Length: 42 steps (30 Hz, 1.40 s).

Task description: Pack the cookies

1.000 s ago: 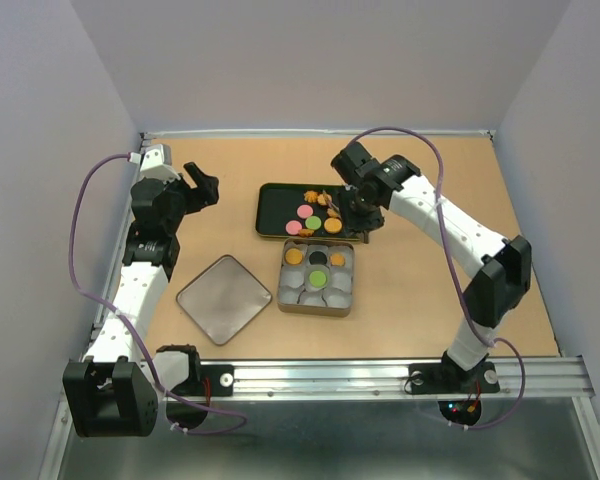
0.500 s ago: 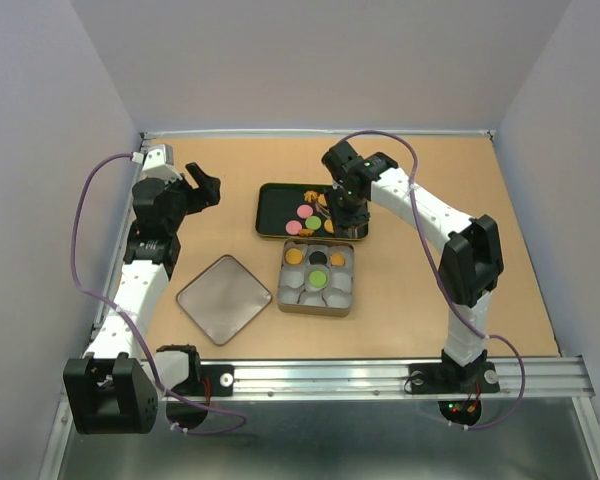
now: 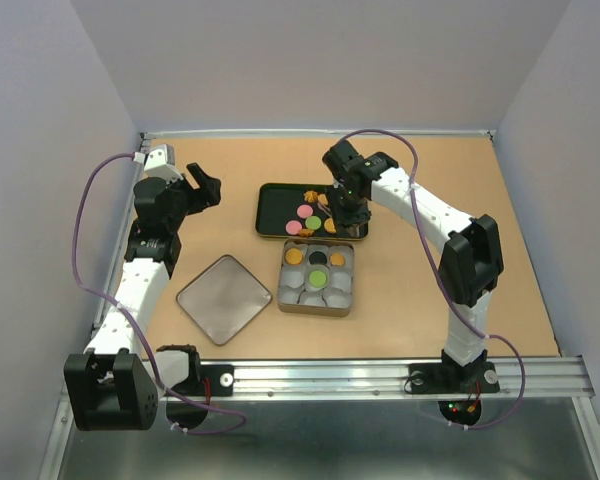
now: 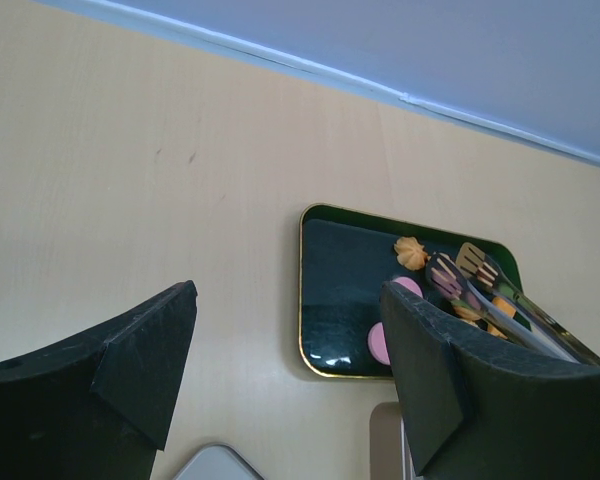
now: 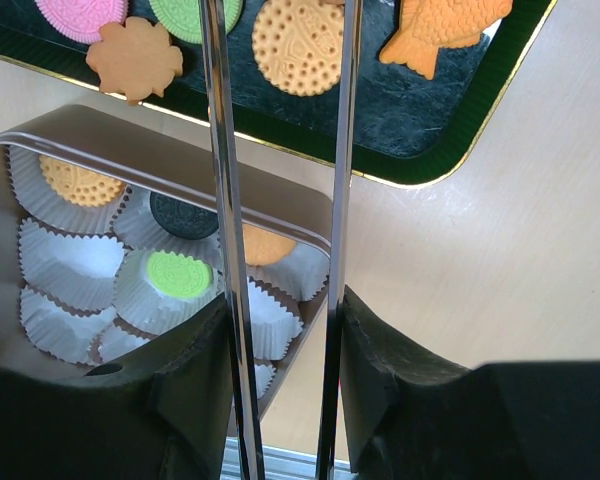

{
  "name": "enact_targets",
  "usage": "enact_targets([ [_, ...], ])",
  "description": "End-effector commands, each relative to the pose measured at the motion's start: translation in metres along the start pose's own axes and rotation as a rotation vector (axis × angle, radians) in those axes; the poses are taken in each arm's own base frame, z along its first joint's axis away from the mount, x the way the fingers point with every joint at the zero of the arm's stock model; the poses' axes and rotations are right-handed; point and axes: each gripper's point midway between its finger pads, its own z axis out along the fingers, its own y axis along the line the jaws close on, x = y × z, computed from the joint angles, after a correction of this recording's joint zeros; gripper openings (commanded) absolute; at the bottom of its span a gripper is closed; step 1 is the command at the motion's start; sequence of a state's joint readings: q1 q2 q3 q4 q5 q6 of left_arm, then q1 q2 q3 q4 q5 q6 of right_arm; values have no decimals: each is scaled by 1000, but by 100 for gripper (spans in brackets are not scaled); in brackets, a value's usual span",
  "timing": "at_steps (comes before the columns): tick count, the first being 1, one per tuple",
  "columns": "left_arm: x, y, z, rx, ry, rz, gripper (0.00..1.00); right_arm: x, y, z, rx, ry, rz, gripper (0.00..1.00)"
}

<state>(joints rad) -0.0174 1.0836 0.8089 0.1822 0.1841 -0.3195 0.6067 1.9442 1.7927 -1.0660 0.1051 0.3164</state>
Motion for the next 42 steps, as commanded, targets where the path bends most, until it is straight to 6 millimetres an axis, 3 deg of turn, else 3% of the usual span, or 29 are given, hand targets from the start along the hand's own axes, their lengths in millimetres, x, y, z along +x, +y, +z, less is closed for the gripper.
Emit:
enact_targets([
  [1, -12, -7, 0, 30, -39, 7, 84, -29, -1, -18, -11, -106, 10, 46],
  [19, -12, -7, 1, 35, -37, 5, 84, -27, 1, 8, -15, -50, 12, 45],
  [28, -12, -7, 1, 34, -36, 7, 84, -29, 1, 9, -18, -56, 20, 37],
  [32, -12, -7, 1, 35, -35, 7, 84, -30, -3, -1, -10, -76, 30, 36],
  [36, -12, -7, 1, 33, -38, 7, 84, -35, -3, -24, -22, -120, 40, 33],
  [39, -13, -7, 0, 34, -41, 7, 84, -37, 3, -52, -69, -145, 56, 31],
  [42, -13, -6, 1, 29, -41, 9, 84, -35, 20, -88, -152, -191, 43, 30],
])
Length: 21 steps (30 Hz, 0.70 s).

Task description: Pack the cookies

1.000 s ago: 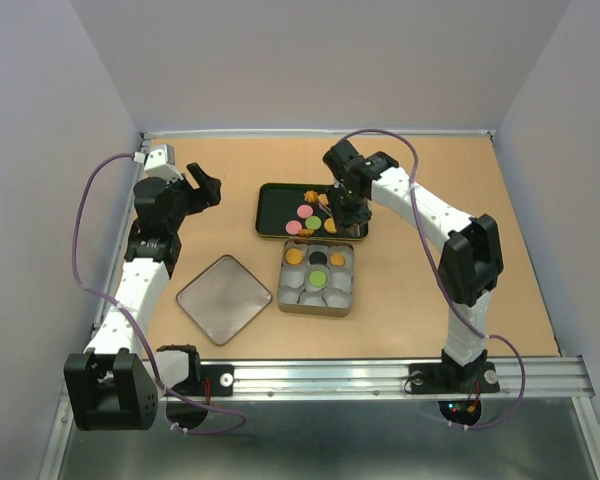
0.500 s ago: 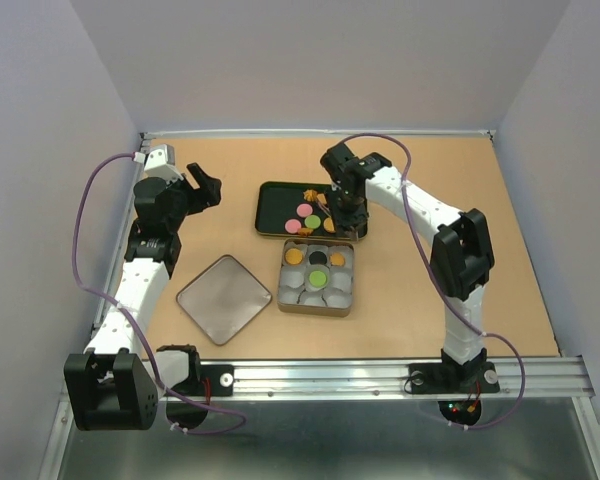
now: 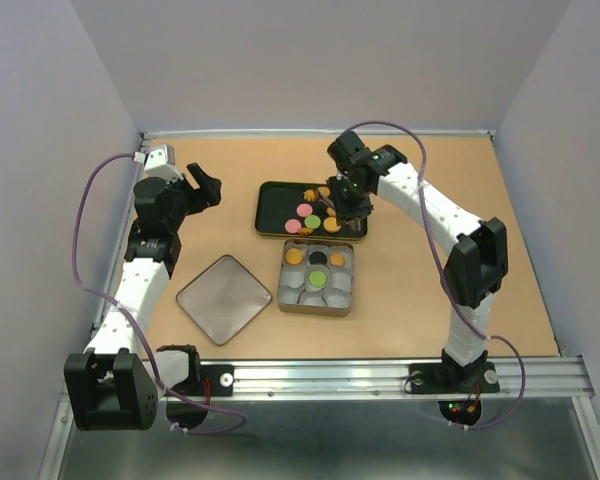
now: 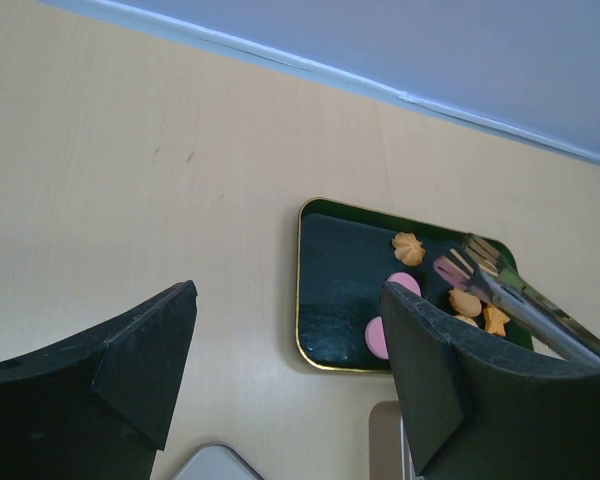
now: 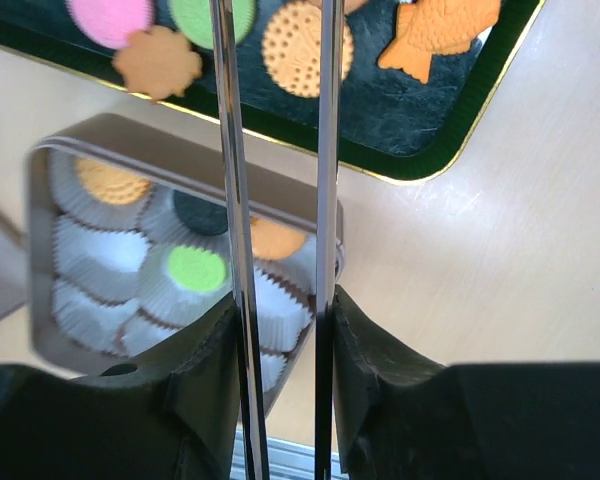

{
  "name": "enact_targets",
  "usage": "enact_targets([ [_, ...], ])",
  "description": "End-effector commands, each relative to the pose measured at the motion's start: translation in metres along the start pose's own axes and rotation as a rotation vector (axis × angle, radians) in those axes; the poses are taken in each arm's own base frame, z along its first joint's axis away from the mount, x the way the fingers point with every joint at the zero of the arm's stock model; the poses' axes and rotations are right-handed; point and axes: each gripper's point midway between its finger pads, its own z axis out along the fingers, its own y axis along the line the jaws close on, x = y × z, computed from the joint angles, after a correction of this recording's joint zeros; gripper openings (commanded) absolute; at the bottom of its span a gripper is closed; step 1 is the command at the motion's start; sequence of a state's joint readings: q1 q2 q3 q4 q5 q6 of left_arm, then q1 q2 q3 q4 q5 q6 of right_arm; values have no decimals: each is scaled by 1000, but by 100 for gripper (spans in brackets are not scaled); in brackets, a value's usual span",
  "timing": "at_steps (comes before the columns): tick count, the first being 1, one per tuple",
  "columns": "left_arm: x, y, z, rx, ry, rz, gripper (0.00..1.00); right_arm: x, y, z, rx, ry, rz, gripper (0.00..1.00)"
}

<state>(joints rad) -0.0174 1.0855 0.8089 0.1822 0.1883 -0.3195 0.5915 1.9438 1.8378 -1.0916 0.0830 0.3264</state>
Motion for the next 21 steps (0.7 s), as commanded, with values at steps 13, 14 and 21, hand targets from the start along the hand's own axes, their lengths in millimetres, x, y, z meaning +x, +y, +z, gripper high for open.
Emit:
enact_targets([
  [13, -13, 2, 5, -13, -42, 18, 83, 115, 97, -114, -408, -19, -98, 30],
  [14, -12, 3, 5, -16, -40, 18, 84, 123, 102, -115, -424, -10, -116, 30],
  [21, -8, 6, 8, -23, -26, 19, 82, 154, 106, -112, -445, 38, -168, 30],
])
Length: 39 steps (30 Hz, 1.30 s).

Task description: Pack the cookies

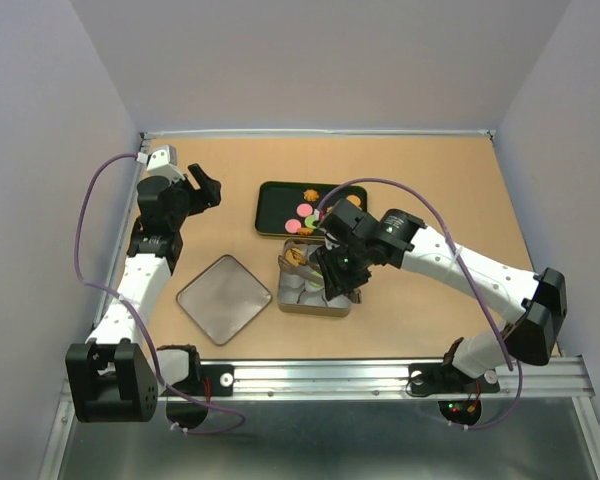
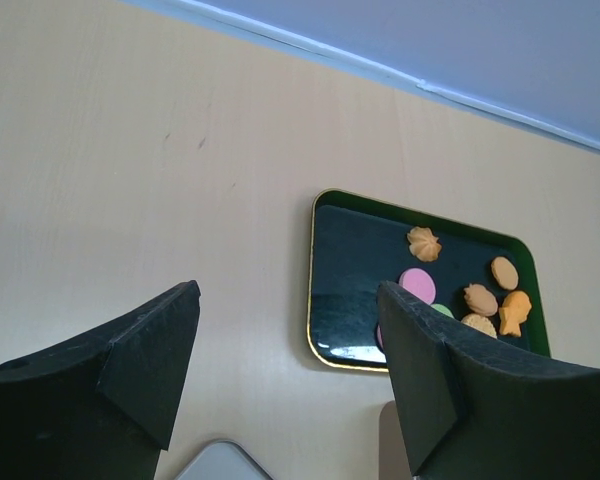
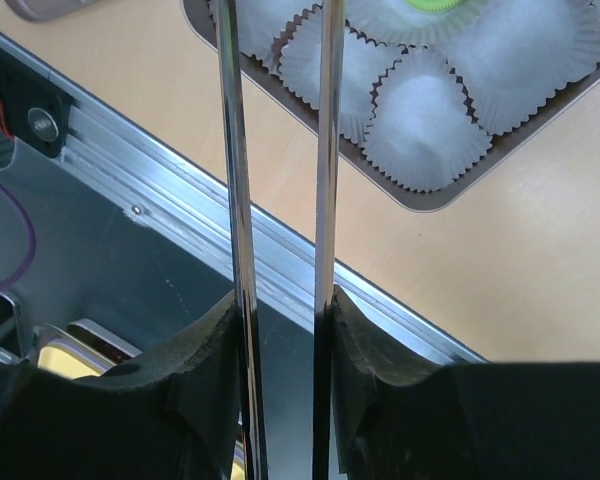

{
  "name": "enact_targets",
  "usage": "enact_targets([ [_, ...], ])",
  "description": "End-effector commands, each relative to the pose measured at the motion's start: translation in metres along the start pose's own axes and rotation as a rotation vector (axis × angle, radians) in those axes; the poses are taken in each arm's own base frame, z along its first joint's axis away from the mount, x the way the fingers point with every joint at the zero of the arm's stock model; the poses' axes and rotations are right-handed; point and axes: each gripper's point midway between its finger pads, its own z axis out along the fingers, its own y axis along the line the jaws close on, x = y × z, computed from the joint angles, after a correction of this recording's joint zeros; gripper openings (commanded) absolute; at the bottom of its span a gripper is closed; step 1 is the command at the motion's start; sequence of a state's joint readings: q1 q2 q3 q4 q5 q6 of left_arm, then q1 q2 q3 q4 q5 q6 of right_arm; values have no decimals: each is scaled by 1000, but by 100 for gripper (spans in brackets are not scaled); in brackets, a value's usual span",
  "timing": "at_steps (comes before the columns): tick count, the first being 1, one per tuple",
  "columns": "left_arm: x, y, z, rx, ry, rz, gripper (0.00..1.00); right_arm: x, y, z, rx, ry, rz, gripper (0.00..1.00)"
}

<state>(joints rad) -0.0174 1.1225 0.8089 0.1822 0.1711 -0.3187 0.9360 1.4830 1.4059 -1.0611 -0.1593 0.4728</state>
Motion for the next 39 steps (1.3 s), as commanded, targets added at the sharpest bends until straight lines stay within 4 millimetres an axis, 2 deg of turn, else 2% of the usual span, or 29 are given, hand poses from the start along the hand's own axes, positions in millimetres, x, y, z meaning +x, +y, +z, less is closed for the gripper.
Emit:
enact_targets([
  [1, -16, -2, 0, 1, -52, 22, 82, -5, 15, -10, -74, -74, -11, 30],
  [15, -16, 0, -1, -10, -54, 26, 82, 12, 1, 20, -52, -34, 3, 32],
  [18, -15, 1, 0, -9, -51, 25, 82, 11, 2, 21, -55, -37, 8, 38],
  [28, -16, -1, 0, -4, -52, 24, 82, 7, 4, 23, -55, -42, 9, 45],
  [34, -15, -1, 0, -2, -48, 24, 82, 0, 7, 17, -60, -69, 7, 48],
  [36, -16, -1, 0, -1, -51, 23, 82, -6, 9, 9, -62, -100, 11, 48],
  [39, -15, -1, 0, 1, -48, 23, 82, -27, 13, -14, -48, -198, 3, 48],
])
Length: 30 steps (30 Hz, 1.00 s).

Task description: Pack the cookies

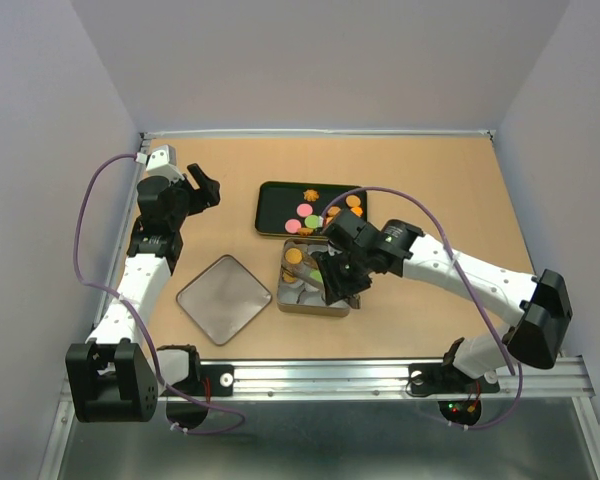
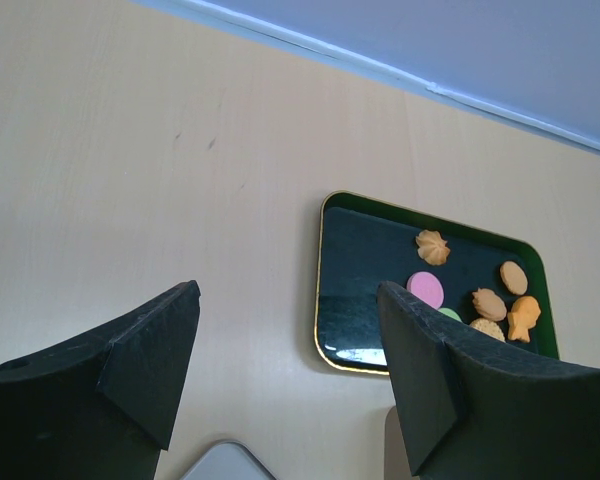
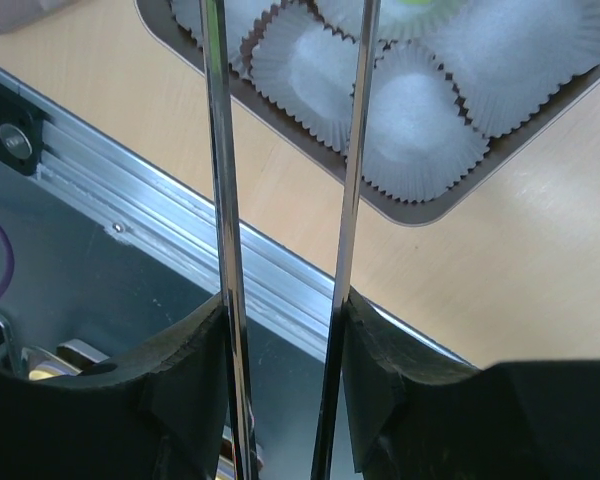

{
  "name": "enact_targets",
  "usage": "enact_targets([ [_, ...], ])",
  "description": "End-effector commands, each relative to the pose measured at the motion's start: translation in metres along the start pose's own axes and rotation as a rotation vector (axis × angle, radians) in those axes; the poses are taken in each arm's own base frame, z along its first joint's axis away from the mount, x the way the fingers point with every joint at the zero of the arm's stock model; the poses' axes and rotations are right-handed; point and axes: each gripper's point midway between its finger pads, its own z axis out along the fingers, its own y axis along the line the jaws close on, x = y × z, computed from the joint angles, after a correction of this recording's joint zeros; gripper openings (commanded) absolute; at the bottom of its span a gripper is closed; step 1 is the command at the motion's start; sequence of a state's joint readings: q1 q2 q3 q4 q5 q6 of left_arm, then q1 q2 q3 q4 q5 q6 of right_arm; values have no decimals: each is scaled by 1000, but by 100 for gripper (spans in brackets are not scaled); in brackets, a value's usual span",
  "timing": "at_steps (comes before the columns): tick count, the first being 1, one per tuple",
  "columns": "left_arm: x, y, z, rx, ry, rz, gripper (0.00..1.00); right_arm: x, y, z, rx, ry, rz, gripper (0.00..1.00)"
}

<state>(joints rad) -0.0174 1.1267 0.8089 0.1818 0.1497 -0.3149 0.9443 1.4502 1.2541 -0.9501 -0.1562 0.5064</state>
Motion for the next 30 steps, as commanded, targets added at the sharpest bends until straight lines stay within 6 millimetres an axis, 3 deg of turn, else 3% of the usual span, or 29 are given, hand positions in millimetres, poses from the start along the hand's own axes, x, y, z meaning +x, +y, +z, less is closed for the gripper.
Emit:
enact_targets([
  [1, -16, -6, -1, 23, -46, 18, 82, -46, 24, -44, -53, -227, -26, 48],
  [7, -16, -7, 0, 28, -42, 16, 82, -65, 26, -54, -29, -287, -39, 47],
  [11, -14, -8, 0, 37, -39, 12, 82, -97, -4, -53, 87, -346, 28, 47],
  [14, -16, -10, -2, 44, -44, 13, 82, -118, -29, -40, 148, -334, 73, 47],
  [19, -17, -11, -3, 48, -46, 12, 82, -165, -49, -36, 225, -377, 73, 47],
  [24, -17, -14, -4, 61, -46, 10, 82, -197, -72, -11, 277, -353, 77, 47],
  [30, -18, -17, -6, 79, -51, 4, 82, -216, -91, 20, 343, -323, 81, 47],
])
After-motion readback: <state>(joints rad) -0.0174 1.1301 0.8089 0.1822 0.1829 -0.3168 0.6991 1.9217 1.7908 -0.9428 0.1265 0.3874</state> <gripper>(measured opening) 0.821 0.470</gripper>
